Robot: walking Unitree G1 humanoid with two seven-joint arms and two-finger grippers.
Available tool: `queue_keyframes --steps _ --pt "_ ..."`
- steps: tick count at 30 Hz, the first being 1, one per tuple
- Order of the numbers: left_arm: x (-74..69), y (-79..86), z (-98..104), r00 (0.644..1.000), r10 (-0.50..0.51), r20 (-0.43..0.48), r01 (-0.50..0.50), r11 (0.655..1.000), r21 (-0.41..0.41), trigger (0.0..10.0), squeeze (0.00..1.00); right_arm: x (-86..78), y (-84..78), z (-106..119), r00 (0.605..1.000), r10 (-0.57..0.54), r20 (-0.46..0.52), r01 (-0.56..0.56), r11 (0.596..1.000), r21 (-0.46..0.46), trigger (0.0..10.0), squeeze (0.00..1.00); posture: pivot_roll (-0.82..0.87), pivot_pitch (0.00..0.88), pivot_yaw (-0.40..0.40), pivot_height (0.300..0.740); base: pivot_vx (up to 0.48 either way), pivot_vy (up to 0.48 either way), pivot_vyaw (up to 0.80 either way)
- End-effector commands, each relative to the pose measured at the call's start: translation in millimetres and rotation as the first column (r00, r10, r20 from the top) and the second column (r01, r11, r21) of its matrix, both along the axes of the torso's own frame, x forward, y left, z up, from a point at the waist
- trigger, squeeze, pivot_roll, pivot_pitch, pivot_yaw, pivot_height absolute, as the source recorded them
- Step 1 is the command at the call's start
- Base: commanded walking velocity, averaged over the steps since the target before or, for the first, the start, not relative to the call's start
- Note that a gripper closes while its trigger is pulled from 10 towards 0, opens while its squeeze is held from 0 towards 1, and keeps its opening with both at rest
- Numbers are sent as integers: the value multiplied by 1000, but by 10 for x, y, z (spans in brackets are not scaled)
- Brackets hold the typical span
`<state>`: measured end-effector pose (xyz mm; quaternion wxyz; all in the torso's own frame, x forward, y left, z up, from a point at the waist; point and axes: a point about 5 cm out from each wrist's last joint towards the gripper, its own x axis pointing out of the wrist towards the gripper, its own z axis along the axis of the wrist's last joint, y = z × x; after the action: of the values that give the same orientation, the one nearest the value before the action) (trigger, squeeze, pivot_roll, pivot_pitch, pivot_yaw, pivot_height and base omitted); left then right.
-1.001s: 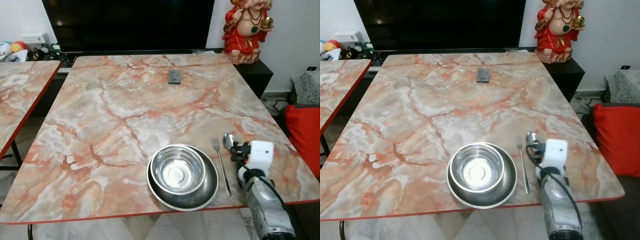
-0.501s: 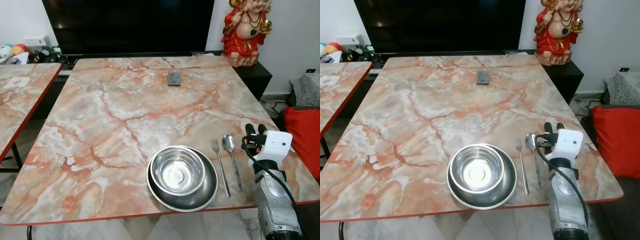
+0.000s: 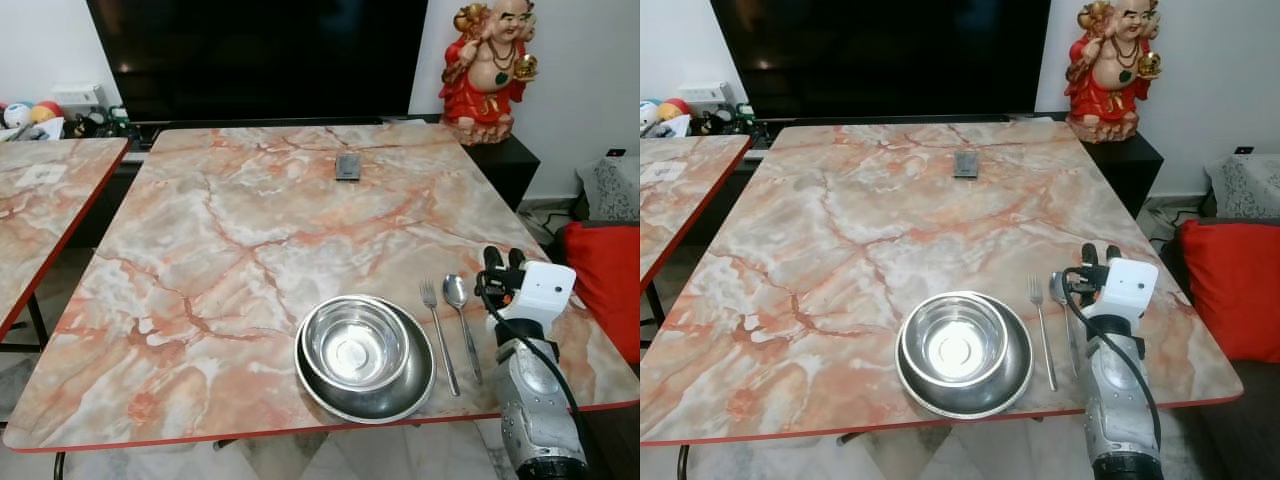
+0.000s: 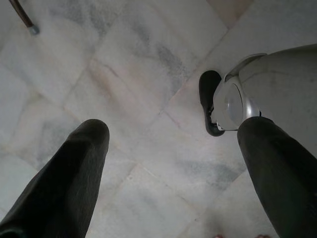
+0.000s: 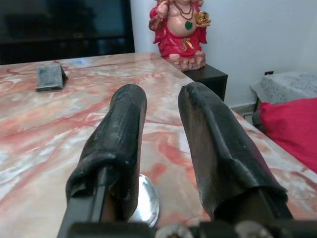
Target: Setting the table
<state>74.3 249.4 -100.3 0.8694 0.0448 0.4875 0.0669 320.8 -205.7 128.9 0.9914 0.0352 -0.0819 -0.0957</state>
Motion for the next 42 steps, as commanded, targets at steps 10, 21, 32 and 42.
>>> queue_keyframes --steps 10,21,32,42 --pt "-129 7 -30 998 40 -44 -40 999 -7 10000 0 -22 23 26 999 27 35 -26 999 -40 10000 0 -52 0 11 740 0 125 291" --pt "-162 -7 -37 998 38 -49 -39 999 -11 10000 0 -33 -20 64 998 15 55 -13 999 -36 10000 0 -41 0 -2 740 0 480 52" --pt "-164 -4 -35 998 43 -43 -43 999 -12 10000 0 2 87 139 995 62 76 -56 995 -77 10000 0 -30 0 -12 740 0 480 0" --pt "-173 14 -30 998 33 -46 -34 999 -8 10000 0 -26 139 140 993 79 85 -71 993 -94 10000 0 -26 0 3 740 0 480 488"
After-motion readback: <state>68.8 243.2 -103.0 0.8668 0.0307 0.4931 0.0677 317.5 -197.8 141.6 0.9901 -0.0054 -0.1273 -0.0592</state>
